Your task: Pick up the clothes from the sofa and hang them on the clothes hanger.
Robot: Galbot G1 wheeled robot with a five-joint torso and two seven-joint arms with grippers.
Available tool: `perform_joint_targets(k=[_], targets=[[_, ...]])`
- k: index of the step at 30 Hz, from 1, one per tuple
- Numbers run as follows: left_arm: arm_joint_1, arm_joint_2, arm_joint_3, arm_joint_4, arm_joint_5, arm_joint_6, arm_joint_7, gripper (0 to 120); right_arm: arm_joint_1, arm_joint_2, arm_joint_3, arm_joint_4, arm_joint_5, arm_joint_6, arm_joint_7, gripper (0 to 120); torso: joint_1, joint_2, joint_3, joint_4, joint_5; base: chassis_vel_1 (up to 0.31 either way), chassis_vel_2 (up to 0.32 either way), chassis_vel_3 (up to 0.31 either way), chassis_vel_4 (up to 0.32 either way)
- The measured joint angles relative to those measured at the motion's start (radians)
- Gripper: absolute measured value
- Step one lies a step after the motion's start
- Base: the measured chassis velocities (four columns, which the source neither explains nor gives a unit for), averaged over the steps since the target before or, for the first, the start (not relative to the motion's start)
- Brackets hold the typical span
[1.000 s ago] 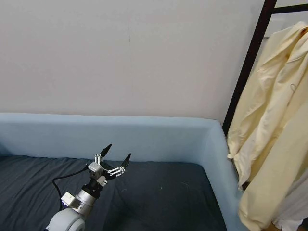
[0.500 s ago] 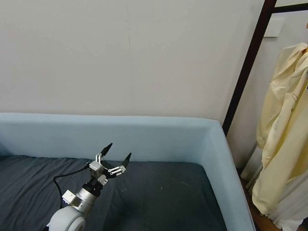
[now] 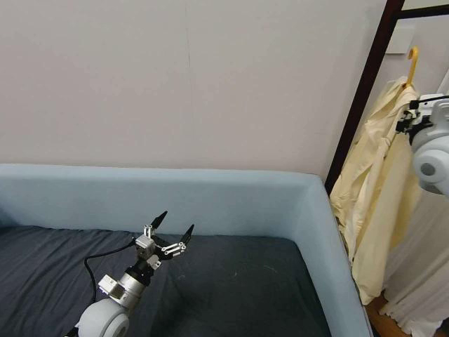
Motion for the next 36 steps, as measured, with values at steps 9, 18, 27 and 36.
perform_joint_targets(k=[9,18,27,36], targets=[[-0.002,-0.011,0.005,0.008,0.005,-0.002,-0.002,100,0.287,0.123,-0.194,-0.174,-0.026,-0.029,0.096,8,0.000,0.000,0.000,-0.0003,-0.0001,0.000,0.000,0.000,0.000],[0.008,-0.008,-0.012,0.009,0.006,-0.011,-0.005,100,0.412,0.256,-0.277,-0.313,0.011,-0.050,0.166,8,0.000,0.000,0.000,0.0003,0.0000,0.000,0.000,0.000,0.000],[0.023,-0.009,-0.020,0.009,0.006,-0.025,-0.007,100,0.467,0.322,-0.268,-0.453,0.017,-0.041,0.174,8,0.000,0.000,0.000,-0.0002,0.0005,0.000,0.000,0.000,0.000],[0.015,-0.015,-0.014,0.009,0.006,-0.025,-0.011,100,0.485,0.368,-0.247,-0.572,0.036,-0.026,0.159,8,0.000,0.000,0.000,-0.0001,0.0003,0.000,0.000,0.000,0.000]])
